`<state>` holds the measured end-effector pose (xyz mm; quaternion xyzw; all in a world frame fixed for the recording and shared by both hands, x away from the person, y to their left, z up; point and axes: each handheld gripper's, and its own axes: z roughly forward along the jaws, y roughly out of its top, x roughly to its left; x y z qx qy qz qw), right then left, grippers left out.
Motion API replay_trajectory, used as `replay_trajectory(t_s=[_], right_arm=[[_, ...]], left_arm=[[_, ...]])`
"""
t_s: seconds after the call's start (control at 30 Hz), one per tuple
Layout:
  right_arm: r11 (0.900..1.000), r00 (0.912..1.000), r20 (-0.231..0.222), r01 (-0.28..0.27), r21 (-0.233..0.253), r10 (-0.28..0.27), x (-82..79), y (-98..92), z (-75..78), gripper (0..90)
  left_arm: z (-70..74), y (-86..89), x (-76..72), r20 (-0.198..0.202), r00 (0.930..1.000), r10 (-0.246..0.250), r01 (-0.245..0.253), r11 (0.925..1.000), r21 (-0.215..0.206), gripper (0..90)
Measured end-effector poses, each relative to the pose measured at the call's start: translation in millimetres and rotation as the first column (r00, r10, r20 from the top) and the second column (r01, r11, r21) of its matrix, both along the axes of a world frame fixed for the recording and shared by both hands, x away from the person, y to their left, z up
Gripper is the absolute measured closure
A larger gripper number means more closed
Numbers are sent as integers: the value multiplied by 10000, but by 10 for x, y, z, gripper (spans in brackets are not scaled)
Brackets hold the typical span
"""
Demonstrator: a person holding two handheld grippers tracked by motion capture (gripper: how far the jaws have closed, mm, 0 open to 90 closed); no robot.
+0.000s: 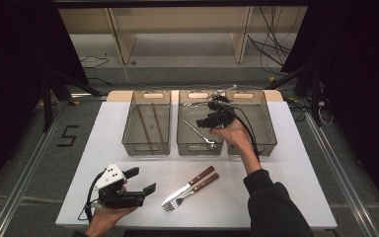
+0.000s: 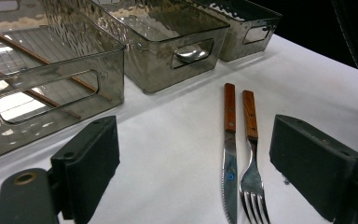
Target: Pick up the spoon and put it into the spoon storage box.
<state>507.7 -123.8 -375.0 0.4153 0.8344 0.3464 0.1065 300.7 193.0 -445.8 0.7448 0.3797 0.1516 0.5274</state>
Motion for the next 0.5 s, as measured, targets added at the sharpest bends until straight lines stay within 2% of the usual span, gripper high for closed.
replay_trajectory(t_s=[0.27, 0.5], right_arm=[[9970, 9964, 554, -660, 402, 637, -230, 16, 113, 344], [9867, 9831, 1171, -1490, 653, 1407, -500, 38, 205, 320]], left_arm=[[0, -1, -1, 8, 10000, 19, -19, 10000, -25, 155], [-3, -4, -1, -11, 10000, 42, -42, 10000, -14, 155]])
